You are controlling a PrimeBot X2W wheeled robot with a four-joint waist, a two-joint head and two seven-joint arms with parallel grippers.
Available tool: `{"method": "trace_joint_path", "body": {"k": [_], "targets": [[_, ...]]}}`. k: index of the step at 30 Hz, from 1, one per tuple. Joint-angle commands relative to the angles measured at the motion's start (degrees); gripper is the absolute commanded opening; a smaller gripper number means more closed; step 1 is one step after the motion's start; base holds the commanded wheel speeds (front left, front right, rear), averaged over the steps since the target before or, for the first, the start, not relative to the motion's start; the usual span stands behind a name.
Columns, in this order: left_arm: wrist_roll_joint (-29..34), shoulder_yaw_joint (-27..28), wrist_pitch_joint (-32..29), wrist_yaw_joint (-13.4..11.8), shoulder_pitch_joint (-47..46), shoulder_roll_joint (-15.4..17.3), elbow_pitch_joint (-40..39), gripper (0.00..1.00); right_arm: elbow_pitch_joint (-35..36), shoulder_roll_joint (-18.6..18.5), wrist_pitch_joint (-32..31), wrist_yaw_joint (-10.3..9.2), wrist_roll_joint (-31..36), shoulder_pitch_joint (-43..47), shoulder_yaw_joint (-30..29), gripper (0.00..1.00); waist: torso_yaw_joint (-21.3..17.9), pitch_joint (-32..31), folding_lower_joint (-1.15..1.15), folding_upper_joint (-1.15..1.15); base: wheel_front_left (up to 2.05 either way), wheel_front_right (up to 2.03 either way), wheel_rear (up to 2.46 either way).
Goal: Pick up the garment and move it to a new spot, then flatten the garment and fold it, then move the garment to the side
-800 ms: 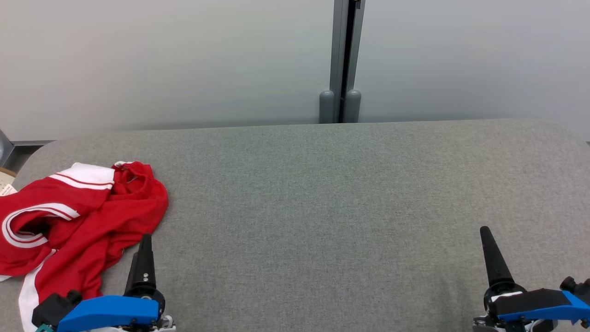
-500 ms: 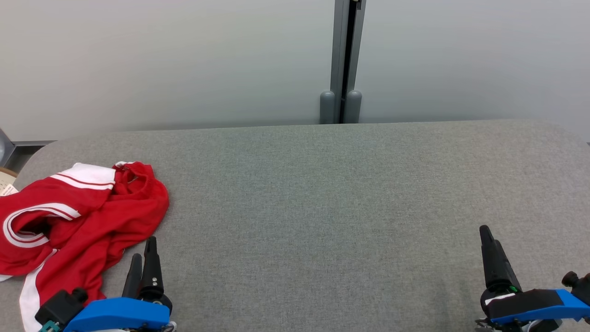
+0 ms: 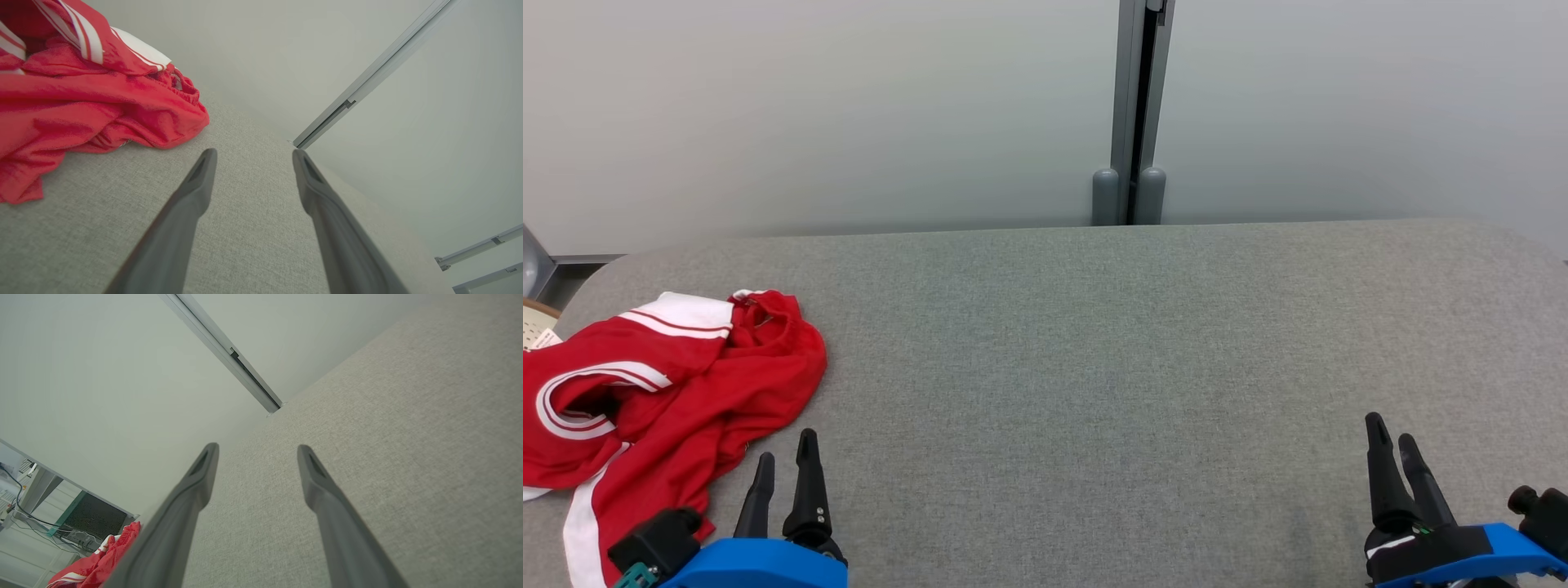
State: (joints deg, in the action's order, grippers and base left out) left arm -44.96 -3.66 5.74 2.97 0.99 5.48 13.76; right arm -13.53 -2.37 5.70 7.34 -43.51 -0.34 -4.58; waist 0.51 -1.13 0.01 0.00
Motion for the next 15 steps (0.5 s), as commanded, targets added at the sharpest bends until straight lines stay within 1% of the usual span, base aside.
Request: {"method": "trace_joint_path", "body": {"k": [1, 15], "targets": [[1.9, -0.3, 0.7, -0.3, -0.1, 0.6, -0.9, 1.00, 0.4, -0.4, 0.6, 0.13, 2.0, 0.0, 0.1, 1.00, 0.0, -0.1, -0.01, 0.00, 0.00, 0.00, 0.00], [11.3, -2.5, 2.9, -1.4, 0.5, 2.1, 0.1, 1.00, 0.6, -0.5, 1.2, 0.14, 12.1, 0.9, 0.1, 1.00, 0.0, -0.3, -0.01, 0.00, 0.00, 0.00, 0.00]]}}
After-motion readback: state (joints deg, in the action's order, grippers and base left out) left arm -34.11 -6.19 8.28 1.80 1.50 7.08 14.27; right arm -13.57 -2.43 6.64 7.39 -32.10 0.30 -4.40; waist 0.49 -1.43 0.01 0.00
